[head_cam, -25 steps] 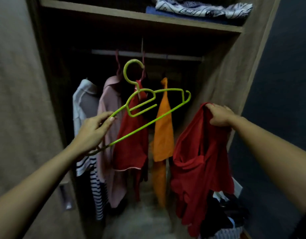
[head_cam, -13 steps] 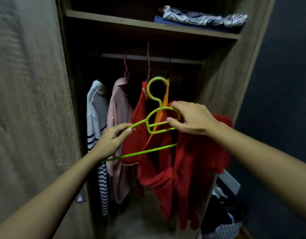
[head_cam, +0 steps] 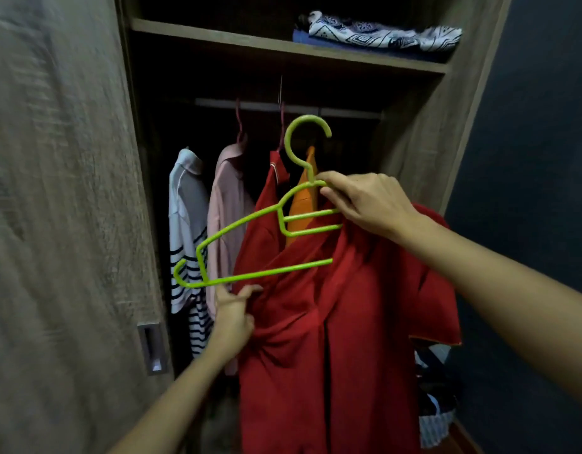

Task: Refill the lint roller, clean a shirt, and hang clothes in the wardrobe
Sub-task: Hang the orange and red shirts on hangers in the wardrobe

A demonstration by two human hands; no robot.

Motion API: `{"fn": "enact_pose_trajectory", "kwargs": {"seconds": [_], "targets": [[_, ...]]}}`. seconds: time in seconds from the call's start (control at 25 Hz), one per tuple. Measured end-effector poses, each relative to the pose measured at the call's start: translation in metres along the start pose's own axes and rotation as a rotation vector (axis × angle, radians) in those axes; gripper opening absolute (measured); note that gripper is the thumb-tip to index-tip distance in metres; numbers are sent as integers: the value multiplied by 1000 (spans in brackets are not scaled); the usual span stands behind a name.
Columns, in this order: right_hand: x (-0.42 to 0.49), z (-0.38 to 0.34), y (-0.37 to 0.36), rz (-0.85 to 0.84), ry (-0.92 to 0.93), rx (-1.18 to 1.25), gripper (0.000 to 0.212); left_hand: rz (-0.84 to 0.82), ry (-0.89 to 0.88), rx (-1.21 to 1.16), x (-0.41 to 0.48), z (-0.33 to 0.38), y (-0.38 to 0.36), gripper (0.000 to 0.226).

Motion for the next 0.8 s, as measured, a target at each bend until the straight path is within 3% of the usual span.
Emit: {"fn": "enact_pose_trajectory", "kwargs": {"seconds": [0.12, 0.2, 0.36, 0.48, 0.56, 0.72, 0.8], "targets": [[-26, 9, -11, -116, 63, 25, 49, -327, -33, 14, 8, -34, 37, 58], [-41, 16, -20, -162, 77, 26, 53, -406, -64, -30, 11, -42, 60, 52], [-57, 25, -33, -78, 84, -47, 52, -351, 17, -62, 30, -37, 90, 65], [-55, 30, -30, -13, -60, 136, 50, -311, -118, 115, 34, -33, 94, 55], [-54, 37, -27, -3, -135, 210, 49, -322, -111, 119, 32, -33, 97, 55], [-59, 38, -28, 51, 105, -67, 45, -127, -13, 62, 39, -15, 102, 58], [-60, 30, -34, 54, 166, -177, 43, 21, -5, 194, 47, 11, 102, 54]]}}
Point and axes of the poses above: each hand's wrist, its own x-axis towards the middle knuckle, its own y-axis out of the back of the hand, z = x × y, the point moved 1 cm from there along x, towards the middle knuckle, and after that the axes turned 11 degrees about -y, right-handed, at the moved point
